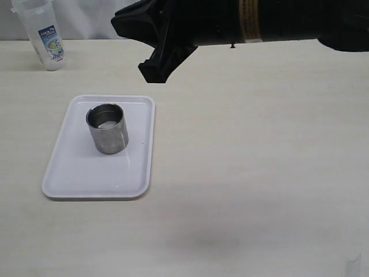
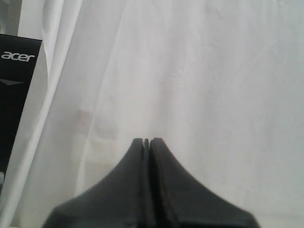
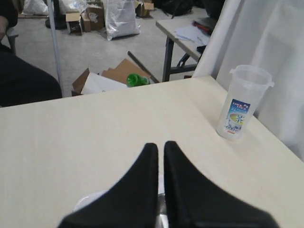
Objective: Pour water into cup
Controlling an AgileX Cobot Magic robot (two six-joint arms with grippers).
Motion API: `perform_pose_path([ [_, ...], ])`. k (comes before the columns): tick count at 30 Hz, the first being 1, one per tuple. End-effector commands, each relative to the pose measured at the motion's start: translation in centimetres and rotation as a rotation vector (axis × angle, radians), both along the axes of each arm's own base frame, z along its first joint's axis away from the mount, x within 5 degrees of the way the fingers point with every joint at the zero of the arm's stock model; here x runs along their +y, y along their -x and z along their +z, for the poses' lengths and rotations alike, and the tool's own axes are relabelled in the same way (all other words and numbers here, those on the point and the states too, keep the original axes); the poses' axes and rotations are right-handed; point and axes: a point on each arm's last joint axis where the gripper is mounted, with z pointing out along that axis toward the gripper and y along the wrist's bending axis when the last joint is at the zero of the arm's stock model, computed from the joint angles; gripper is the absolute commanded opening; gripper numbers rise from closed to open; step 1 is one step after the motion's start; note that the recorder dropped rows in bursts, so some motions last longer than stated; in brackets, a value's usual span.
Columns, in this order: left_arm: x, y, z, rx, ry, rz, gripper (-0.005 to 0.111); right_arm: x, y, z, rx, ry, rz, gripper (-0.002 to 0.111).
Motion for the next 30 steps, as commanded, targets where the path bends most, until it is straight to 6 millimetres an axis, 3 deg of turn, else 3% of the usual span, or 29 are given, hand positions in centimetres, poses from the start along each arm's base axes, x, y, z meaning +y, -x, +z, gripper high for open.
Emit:
perform_pose_path([
  [1, 0.0, 1.3, -1.1, -0.034, 0.001, -0.009, 0.0, -1.5, 1.7, 1.1, -0.044, -0.049, -0.043, 0.004],
  [12, 0.5, 4.8, -1.4, -0.135, 0.019, 0.011, 0.0, -2.2, 2.8, 1.4, -0.04, -0.062, -0.041, 0.004],
  [30, 0.5, 4.9, -1.5, -0.128, 0.021, 0.017, 0.0, -2.2, 2.8, 1.4, -0.038, -0.065, -0.04, 0.004],
])
